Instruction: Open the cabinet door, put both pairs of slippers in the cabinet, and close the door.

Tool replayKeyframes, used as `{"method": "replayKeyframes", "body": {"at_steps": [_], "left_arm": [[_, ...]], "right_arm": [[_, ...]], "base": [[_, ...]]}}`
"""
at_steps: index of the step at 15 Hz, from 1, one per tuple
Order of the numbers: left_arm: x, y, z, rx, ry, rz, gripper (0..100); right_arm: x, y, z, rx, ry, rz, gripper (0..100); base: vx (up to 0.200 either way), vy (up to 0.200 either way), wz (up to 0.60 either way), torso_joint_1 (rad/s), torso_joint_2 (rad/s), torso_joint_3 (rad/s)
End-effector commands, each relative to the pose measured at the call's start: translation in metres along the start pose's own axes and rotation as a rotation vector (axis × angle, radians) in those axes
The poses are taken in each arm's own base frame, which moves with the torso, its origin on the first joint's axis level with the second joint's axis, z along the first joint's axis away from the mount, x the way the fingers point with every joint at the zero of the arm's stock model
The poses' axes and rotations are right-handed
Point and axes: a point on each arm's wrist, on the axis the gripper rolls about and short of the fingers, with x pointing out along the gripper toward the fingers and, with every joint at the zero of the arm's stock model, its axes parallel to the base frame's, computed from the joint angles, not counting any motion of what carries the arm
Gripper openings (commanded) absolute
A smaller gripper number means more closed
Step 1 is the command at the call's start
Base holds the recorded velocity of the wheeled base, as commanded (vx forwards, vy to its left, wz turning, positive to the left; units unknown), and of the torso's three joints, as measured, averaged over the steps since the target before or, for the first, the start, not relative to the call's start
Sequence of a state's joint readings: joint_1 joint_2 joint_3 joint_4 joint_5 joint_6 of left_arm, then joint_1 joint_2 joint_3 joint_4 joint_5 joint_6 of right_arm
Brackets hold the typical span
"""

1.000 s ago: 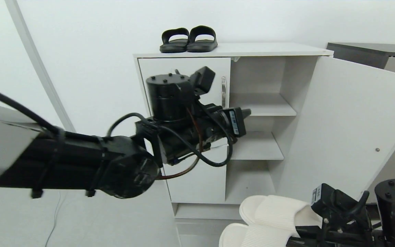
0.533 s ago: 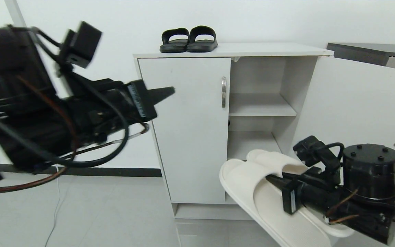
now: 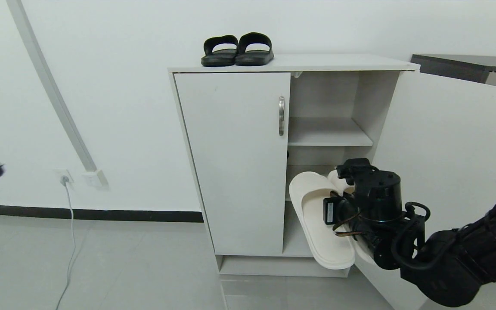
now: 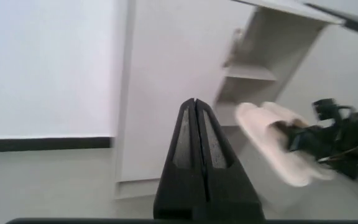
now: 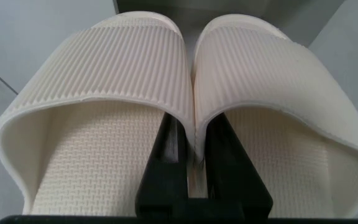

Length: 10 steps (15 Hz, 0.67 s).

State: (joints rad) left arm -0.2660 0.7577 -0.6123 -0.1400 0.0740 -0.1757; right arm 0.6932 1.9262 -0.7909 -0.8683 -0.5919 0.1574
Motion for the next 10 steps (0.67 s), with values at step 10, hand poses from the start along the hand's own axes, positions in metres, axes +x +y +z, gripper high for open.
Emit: {"method": "replayKeyframes", "body": {"at_steps": [10], "left_arm": [[-0.088,0.033,-0.152,0.153,-0.091,0.363,0]], "right_arm": [[0.009,0.004,-0.016,-0.026,0.035,-0.006,0]], "base": [[0.000,0.000,0.00,0.000,0.00,0.000]]}}
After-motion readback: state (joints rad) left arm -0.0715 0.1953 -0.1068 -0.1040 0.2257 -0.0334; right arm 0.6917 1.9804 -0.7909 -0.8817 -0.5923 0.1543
